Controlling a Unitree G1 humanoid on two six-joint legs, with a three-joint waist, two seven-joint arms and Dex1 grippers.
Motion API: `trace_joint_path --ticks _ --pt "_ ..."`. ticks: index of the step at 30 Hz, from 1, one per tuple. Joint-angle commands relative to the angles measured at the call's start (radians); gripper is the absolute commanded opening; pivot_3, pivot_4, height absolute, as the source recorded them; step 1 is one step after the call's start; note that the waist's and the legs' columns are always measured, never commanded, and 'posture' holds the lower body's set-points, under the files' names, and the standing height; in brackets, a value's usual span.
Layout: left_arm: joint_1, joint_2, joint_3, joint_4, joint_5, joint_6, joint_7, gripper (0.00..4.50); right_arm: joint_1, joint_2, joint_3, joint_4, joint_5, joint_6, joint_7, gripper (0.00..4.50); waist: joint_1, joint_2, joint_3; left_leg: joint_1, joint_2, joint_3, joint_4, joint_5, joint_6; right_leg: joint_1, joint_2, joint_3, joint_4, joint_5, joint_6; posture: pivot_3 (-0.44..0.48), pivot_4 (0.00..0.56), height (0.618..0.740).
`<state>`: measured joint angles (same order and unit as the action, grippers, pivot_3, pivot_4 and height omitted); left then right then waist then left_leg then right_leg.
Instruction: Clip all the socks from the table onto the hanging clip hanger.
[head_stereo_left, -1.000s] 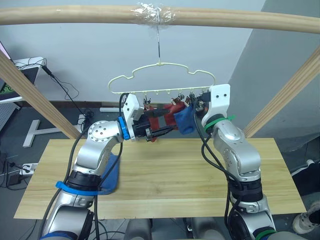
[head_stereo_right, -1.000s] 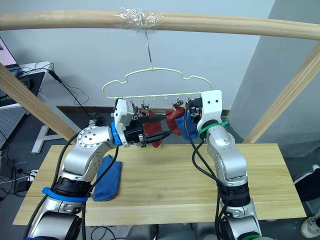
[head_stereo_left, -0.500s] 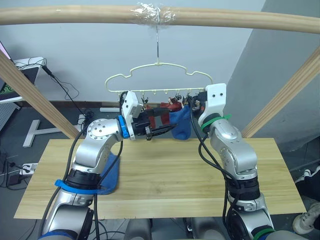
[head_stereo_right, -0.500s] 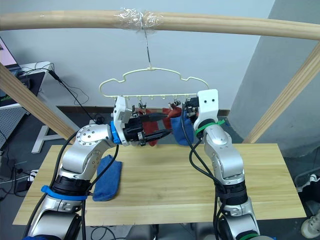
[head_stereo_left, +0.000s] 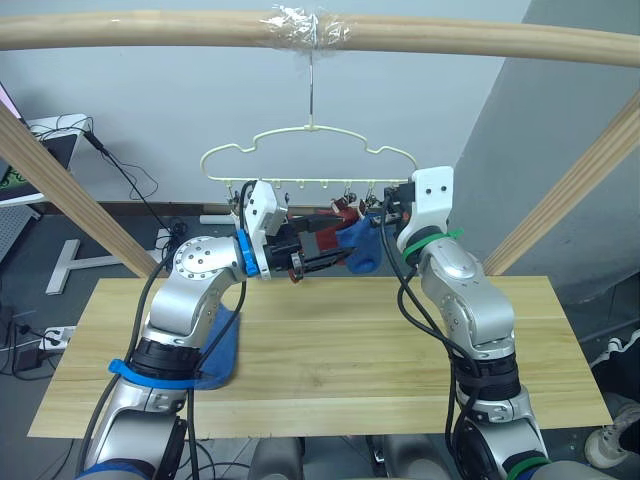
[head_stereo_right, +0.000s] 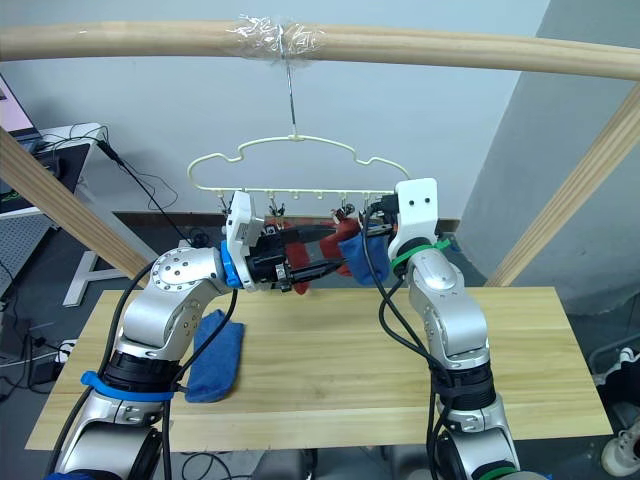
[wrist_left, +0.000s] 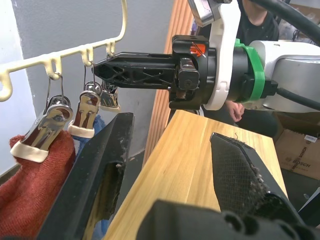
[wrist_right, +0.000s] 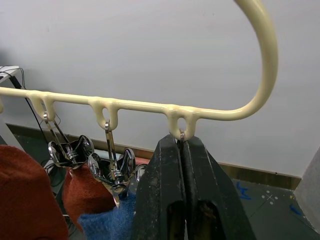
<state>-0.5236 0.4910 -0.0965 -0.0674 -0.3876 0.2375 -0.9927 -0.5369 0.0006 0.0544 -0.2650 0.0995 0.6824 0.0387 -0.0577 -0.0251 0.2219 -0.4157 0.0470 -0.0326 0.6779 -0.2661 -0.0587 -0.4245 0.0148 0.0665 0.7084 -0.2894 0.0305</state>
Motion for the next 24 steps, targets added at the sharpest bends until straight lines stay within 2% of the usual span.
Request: trace_joint_path --ticks 1,4,8,24 --pt "-0.004 0.006 0.011 -0.034 0.001 -0.004 0.004 2.8 -0.019 0.006 -0.023 -0.039 0.011 -0.039 -0.003 0.02 0.0 0.0 0.0 0.0 0.0 0.0 0.0 0.0 0.0 0.0 0.0 0.0 0.0 0.0 0.0 -0.031 0.192 0.705" --pt "-0.004 0.004 0.008 -0.026 0.009 -0.014 0.003 2.8 -0.016 0.005 -0.025 -0.047 0.016 -0.041 0.004 0.63 0.0 0.0 0.0 0.0 0.0 0.0 0.0 0.0 0.0 0.0 0.0 0.0 0.0 0.0 0.0 -0.031 0.192 0.705" --pt "-0.004 0.0 0.01 -0.024 0.011 -0.013 0.004 2.8 -0.014 -0.002 -0.017 -0.053 0.008 -0.027 0.008 1.97 0.0 0.0 0.0 0.0 0.0 0.0 0.0 0.0 0.0 0.0 0.0 0.0 0.0 0.0 0.0 -0.035 0.193 0.705" --pt "-0.003 -0.007 0.008 -0.01 0.017 -0.031 -0.007 2.8 0.139 -0.082 -0.002 -0.264 0.025 0.007 0.084 1.97 0.0 0.0 0.0 0.0 0.0 0.0 0.0 0.0 0.0 0.0 0.0 0.0 0.0 0.0 0.0 -0.047 0.192 0.705"
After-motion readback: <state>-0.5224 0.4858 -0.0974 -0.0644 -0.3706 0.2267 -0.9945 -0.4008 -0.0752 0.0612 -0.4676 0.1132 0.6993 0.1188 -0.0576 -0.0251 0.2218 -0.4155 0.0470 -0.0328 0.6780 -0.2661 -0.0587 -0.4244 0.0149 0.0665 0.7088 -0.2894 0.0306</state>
